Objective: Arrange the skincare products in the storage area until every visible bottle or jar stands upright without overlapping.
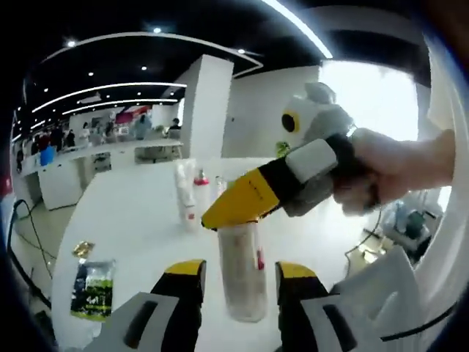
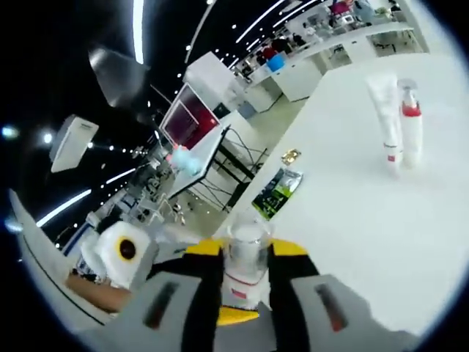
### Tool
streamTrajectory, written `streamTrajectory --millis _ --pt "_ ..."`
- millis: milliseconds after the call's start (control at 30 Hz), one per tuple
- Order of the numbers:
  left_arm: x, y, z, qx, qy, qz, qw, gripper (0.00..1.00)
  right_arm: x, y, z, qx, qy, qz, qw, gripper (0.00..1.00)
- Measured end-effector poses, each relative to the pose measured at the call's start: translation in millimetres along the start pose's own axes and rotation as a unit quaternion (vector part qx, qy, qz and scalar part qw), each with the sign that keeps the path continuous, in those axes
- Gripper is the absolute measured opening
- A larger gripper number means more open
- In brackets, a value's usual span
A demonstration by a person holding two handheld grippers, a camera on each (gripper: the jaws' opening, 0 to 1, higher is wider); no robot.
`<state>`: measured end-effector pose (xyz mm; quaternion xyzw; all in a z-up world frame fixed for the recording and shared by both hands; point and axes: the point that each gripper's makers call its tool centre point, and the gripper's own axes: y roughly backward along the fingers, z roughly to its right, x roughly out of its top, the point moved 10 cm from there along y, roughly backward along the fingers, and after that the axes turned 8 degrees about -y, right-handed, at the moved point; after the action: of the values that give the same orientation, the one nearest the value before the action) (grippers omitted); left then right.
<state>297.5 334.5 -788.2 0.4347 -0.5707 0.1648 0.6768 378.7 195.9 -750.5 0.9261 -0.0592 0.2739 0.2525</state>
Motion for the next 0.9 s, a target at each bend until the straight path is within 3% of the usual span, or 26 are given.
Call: streamTrajectory --millis 33,133,200,300,367,467,533,600,633,700,833,867,900 --pt "-5.2 5 -5.3 0.016 -0.01 -0.016 0.9997 0.53 1.8 0 2 -0.005 0.001 0.003 1.0 0.23" --pt "-14.4 18 -18.5 0.045 -0.045 -0.041 0.9971 0.5 8.0 2 9 -0.021 0.019 0.016 0.9995 0.23" --pt "-19.4 28 -30.4 0.073 -0.051 -0.059 0.9943 0.52 13.5 5 17 -0.039 0.036 0.032 0.9981 0.23" --pt "-30.1 37 -39.9 0.088 -0.038 -0.068 0.9931 0.54 20.7 6 27 -0.048 0.049 0.053 0.9963 0.23" --pt "-40.0 39 -47.9 0.113 -0.073 -0.104 0.9854 0.6 28.2 5 39 -0.074 0.07 0.058 0.993 0.23" --pt "-53.9 34 -52.6 0.117 -0.083 -0.137 0.9801 0.59 38.0 4 57 -0.11 0.09 0.076 0.9869 0.24" --pt "-65.2 26 -51.5 0.102 -0.076 -0.138 0.9823 0.59 42.7 3 68 -0.133 0.098 0.084 0.9827 0.24" --pt "-75.5 19 -47.4 0.089 -0.074 -0.169 0.9788 0.58 45.0 1 81 -0.146 0.101 0.085 0.9805 0.24" --pt "-75.7 18 -46.6 0.085 -0.078 -0.171 0.9784 0.57 45.1 1 83 -0.15 0.105 0.085 0.9794 0.24" --pt "-75.0 15 -47.9 0.096 -0.123 -0.17 0.9731 0.54 47.6 0 97 -0.181 0.13 0.085 0.9712 0.24" --pt "-84.0 14 -47.9 0.09 -0.12 -0.198 0.9687 0.53 51.8 -4 120 -0.225 0.157 0.081 0.9581 0.24" --pt "-85.9 13 -48.2 0.087 -0.132 -0.212 0.9645 0.53 54.4 -6 127 -0.232 0.158 0.085 0.9559 0.24" --pt "-87.2 13 -47.7 0.082 -0.126 -0.214 0.9653 0.5 57.1 -7 134 -0.242 0.156 0.088 0.9537 0.24"
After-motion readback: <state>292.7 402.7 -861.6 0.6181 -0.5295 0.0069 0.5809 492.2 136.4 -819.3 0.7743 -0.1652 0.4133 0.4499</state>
